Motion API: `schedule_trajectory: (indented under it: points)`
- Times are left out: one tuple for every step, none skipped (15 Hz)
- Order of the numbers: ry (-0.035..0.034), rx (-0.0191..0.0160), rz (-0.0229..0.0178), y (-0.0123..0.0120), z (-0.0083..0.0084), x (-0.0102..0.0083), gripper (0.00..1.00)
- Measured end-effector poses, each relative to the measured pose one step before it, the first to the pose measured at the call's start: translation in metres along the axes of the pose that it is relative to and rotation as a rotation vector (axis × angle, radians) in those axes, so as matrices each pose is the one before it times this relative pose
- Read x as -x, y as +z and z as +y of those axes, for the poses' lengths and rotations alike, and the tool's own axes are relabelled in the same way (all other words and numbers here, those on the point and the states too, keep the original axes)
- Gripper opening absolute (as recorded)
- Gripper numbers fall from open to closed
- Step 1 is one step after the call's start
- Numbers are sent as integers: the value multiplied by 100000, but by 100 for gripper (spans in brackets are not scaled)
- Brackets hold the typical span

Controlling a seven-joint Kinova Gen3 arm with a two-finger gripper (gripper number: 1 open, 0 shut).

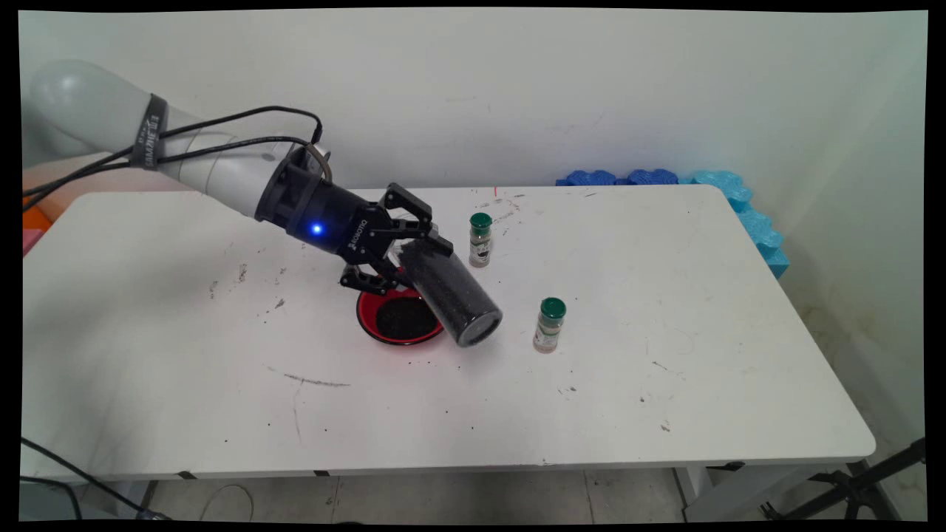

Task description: Pour the black seasoning powder in the red bowl

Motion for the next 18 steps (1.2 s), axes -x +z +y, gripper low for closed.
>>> schedule_trajectory:
  points:
    - [4529, -651, -183, -29, 155, -43, 0]
    - [5229, -707, -94, -50, 162, -66, 0]
    - [4868, -783, -77, -47, 137, -57, 0]
    - [3295, -534, -67, -41, 88, -30, 0]
    - [4965, -737, -59, -43, 142, -42, 0]
    - [3211, -429, 34, -37, 103, -27, 0]
    - [5024, -596, 183, -52, 165, -55, 0]
    - [5905, -640, 343, -61, 222, -72, 0]
    - [5703, -639, 308, -44, 242, -96, 0]
    - [4845, -473, 132, -23, 215, -98, 0]
    - [3143, -299, 28, -1, 133, -58, 0]
    - [4439, -277, 167, -5, 248, -93, 0]
    - [2758, -149, 141, 5, 171, -68, 0]
    - [3933, -135, 326, 17, 287, -122, 0]
    - [4378, -148, 339, 27, 331, -141, 0]
    - [5024, -161, 167, 60, 362, -140, 0]
    - [4658, -79, 120, 78, 300, -126, 0]
    - [3308, -26, 79, 55, 201, -68, 0]
